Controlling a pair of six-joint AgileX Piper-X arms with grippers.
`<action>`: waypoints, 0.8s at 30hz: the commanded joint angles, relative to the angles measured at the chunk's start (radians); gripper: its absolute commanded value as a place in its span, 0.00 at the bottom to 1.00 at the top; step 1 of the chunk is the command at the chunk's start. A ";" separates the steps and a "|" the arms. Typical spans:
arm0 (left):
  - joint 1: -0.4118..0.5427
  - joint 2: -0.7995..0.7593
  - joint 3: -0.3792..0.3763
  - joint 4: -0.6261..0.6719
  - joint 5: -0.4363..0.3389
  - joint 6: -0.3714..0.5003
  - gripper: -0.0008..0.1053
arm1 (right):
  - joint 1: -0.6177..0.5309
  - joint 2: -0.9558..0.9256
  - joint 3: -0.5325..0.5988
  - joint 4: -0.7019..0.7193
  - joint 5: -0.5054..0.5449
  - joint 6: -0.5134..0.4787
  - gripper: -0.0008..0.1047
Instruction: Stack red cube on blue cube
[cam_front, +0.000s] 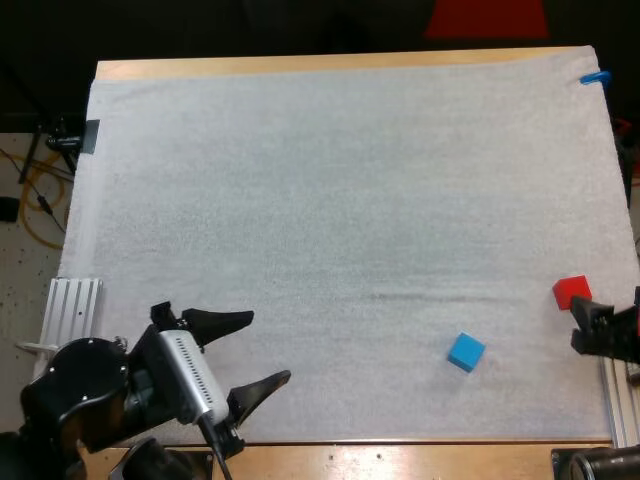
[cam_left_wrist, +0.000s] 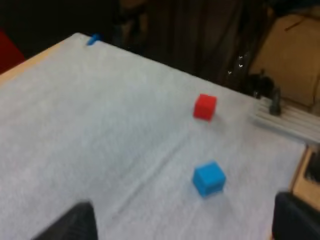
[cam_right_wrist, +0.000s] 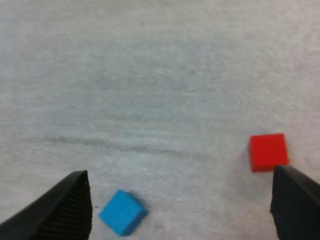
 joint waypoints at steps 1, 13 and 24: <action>-0.017 0.010 -0.006 -0.010 -0.022 0.003 0.66 | 0.000 0.042 -0.007 0.002 0.063 -0.005 0.68; -0.026 0.026 -0.006 -0.012 -0.040 0.015 0.66 | -0.034 0.471 -0.005 -0.097 0.188 -0.066 0.68; -0.026 0.026 -0.006 -0.011 -0.040 0.015 0.66 | -0.189 0.722 0.036 -0.232 0.123 -0.113 0.68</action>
